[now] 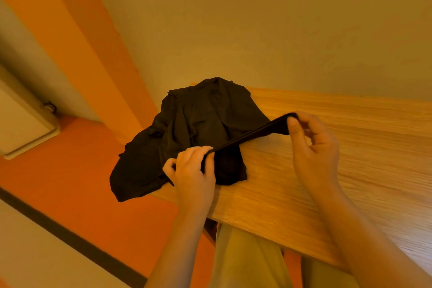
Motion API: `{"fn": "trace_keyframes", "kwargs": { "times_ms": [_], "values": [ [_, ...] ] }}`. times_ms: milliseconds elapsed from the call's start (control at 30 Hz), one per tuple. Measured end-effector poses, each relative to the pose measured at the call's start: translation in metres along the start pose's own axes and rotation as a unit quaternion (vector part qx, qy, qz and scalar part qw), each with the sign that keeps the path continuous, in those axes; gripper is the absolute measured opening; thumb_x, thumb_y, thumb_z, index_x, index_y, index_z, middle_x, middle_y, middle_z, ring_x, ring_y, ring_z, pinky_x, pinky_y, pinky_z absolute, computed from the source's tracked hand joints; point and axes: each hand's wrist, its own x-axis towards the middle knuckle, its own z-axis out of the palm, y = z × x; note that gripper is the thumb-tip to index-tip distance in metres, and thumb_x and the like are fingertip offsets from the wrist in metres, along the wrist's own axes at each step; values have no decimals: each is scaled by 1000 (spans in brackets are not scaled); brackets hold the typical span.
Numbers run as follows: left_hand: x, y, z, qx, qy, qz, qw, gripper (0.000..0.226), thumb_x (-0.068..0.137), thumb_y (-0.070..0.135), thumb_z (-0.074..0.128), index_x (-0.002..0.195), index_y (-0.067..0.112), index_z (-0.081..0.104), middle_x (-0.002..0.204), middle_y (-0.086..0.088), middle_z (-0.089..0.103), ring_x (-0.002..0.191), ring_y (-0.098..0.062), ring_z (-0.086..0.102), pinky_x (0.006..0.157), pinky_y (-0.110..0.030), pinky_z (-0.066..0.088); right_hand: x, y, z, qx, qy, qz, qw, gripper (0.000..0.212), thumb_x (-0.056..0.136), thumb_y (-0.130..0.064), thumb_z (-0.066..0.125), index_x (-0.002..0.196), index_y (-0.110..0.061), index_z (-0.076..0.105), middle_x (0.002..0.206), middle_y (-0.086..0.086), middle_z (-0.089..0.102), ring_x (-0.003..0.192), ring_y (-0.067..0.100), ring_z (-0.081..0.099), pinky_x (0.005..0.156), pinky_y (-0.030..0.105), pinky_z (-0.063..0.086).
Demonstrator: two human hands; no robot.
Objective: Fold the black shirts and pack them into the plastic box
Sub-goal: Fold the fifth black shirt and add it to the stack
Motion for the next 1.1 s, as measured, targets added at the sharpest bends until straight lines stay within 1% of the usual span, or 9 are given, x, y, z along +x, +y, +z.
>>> {"fn": "trace_keyframes", "kwargs": {
  "times_ms": [100,200,267,333,500,700,833,1000,1100],
  "values": [
    [-1,8,-1,-30,-1,42,999,19,91,25,53,98,25,71,96,14,65,93,-1,55,90,-25,19,0,4,-2,-47,-45,-14,998,16,92,-16,58,106,-21,64,101,-4,64,96,6,60,81,20,48],
    [-2,23,-2,-72,-17,108,991,23,93,23,49,97,21,71,91,13,66,85,-2,56,90,-27,25,-6,3,3,-110,-175,-47,977,19,86,-26,62,103,-23,69,111,-7,60,110,5,54,92,15,43],
    [-3,32,-2,-87,-35,132,987,23,94,24,49,99,19,71,89,11,66,82,-4,57,91,-26,30,-10,1,7,-100,-261,-26,960,23,84,-28,63,106,-26,69,115,-14,61,114,0,54,95,12,41],
    [-1,35,-4,-100,-40,123,986,22,94,25,50,99,18,70,87,10,66,81,-6,58,88,-22,34,-11,-3,6,-56,-289,20,956,24,83,-24,66,107,-29,68,107,-19,66,107,-3,58,90,12,45],
    [2,32,-13,-127,-25,78,989,24,91,29,51,96,17,71,84,8,64,75,-8,58,70,-27,46,-12,-5,4,-58,-277,37,959,25,82,-20,66,94,-41,65,92,-28,68,95,-8,61,83,7,45],
    [2,35,-15,-157,-32,91,983,25,91,31,53,95,14,72,82,7,63,73,-9,60,60,-37,51,-17,-11,10,-51,-260,47,963,37,76,-28,64,111,-41,58,100,-27,62,99,-17,57,82,0,40],
    [-1,36,-15,-163,-37,95,981,24,91,33,55,94,16,72,83,8,65,75,-8,61,63,-38,51,-17,-12,8,-70,-248,-8,966,29,81,-21,63,102,-41,62,98,-25,65,96,-13,60,84,5,45],
    [1,16,-13,-87,-33,111,989,16,89,29,62,92,17,71,88,7,66,81,-10,60,73,-37,47,-11,-15,4,9,-154,-30,988,46,88,-4,60,100,-48,67,97,-28,68,97,-1,65,83,13,49],
    [1,-3,-15,-29,-21,77,996,19,87,32,57,92,19,71,92,8,67,88,-12,62,86,-33,41,-7,-10,0,34,-80,-3,996,44,89,-1,59,104,-42,68,98,-25,69,99,0,65,84,15,50]
  ]
}}
